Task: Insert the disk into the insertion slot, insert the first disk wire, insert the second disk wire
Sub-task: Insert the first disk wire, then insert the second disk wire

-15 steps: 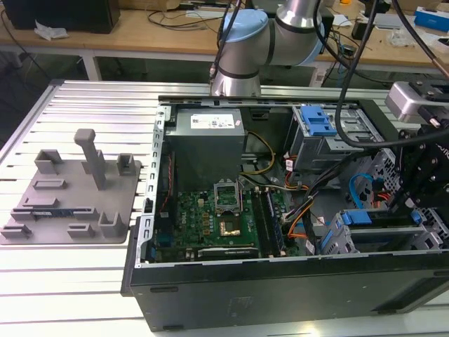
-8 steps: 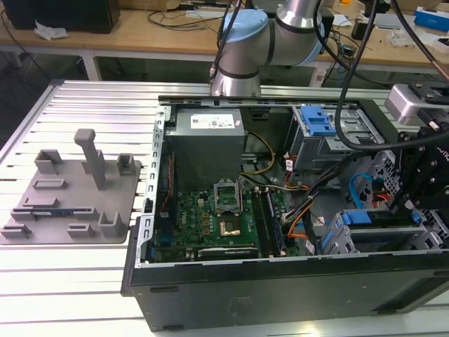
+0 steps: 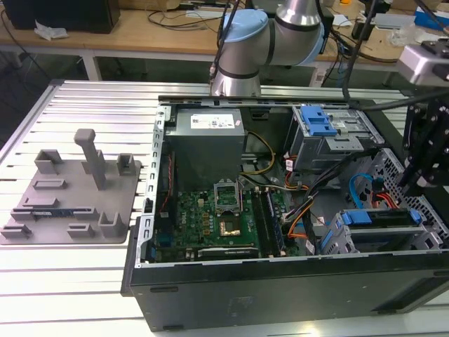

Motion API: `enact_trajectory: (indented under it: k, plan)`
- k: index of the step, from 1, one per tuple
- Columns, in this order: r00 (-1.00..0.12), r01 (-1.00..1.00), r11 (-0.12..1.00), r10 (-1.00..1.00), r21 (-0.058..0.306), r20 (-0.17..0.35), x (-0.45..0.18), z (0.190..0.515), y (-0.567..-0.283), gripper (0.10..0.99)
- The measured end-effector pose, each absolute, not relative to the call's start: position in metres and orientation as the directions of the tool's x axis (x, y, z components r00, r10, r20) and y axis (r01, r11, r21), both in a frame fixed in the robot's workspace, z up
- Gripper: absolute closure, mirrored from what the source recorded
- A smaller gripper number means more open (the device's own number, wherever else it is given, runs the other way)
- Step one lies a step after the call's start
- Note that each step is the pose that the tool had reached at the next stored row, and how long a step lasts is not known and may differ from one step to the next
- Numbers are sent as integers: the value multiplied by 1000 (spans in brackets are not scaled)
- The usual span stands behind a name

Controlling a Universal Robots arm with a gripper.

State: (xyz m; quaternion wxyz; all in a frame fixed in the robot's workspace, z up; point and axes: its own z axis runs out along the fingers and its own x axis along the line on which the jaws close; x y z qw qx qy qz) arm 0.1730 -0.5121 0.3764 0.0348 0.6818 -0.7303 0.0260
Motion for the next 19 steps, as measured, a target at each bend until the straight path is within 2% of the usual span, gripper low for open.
enact_trajectory:
  k: [3, 19]
  plan:
    - [-69, -998, 70, -993, 8, 101, 173, 381, -505, 847]
    - [-69, -998, 70, -992, 8, 101, 173, 381, -505, 847]
